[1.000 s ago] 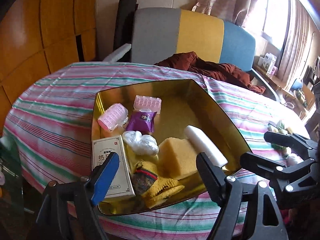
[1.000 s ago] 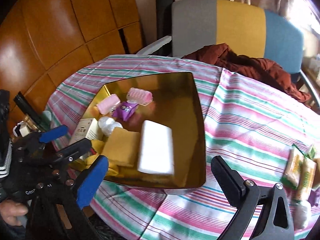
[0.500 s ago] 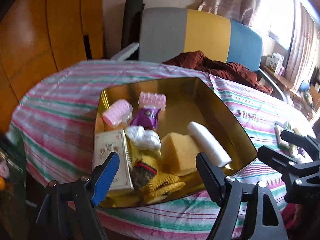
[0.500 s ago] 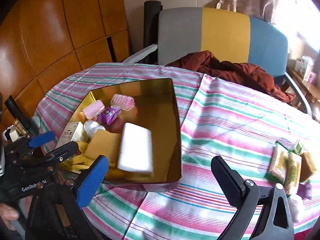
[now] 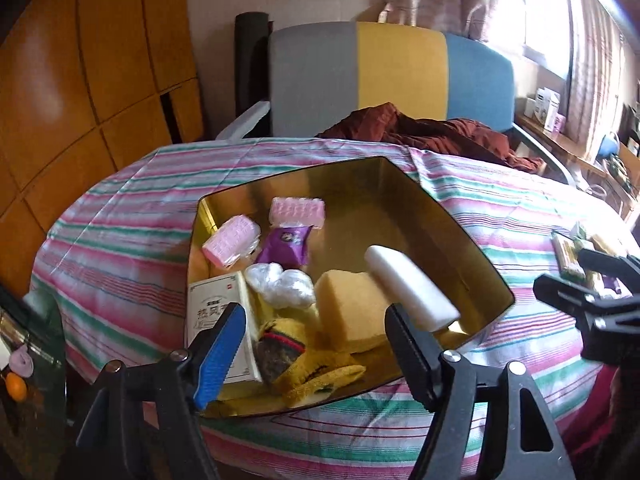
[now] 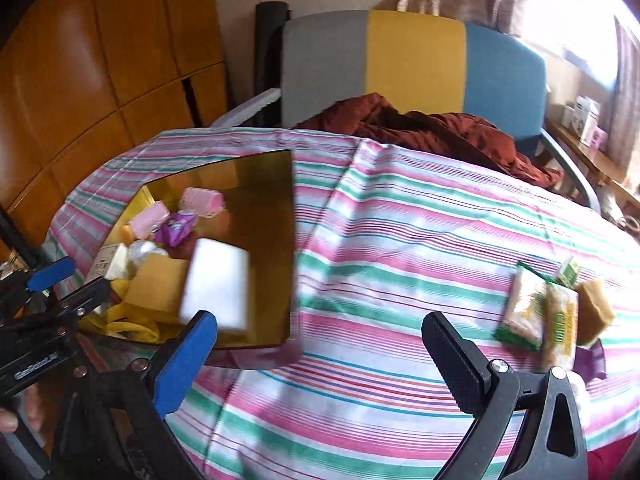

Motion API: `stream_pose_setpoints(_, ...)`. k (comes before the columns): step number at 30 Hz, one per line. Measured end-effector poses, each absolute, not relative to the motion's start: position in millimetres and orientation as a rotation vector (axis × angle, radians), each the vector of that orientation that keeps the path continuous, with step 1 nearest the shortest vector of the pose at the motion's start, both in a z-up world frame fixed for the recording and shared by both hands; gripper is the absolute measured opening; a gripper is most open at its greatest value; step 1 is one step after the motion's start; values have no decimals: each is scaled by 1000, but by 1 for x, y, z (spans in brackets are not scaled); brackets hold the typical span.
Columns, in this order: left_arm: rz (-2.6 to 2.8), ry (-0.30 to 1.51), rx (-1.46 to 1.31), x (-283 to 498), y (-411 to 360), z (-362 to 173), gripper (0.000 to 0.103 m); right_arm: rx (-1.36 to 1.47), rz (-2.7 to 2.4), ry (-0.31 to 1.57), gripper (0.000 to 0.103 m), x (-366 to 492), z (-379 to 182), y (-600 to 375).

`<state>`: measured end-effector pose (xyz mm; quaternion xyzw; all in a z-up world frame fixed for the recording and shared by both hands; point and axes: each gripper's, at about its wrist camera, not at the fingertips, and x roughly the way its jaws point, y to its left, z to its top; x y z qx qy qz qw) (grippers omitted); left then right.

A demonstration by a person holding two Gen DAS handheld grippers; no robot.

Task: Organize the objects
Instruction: 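Withdraw both tools from the tray back toward the remaining items, then move the left tool to a WEIDAN snack bar and the right tool to the purple packet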

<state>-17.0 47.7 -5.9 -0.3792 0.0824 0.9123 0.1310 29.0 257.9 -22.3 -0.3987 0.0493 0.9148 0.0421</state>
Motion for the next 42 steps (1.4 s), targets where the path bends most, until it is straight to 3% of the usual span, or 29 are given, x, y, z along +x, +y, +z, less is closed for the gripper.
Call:
stream_pose_setpoints(16,2527,345,-979,-4,102,11,75,-1092,2553,243,103,57,2,395)
stream_pose_setpoints(19,2464,357,-972,0,121,11,81,-1039,2485,277,103,66,7,430)
stream_pose_setpoints(26,2319,395,-961,11,166,5,83,-876,2290,441,103,100,6,518)
stream_pose_setpoints(32,2202,454,-1020,16,204,-13,83,-798,2079,793,103,135,-24,577)
stream_pose_setpoints(42,2051,426,-1133,10,271,-33,82,-821,2075,888,103,136,-33,581)
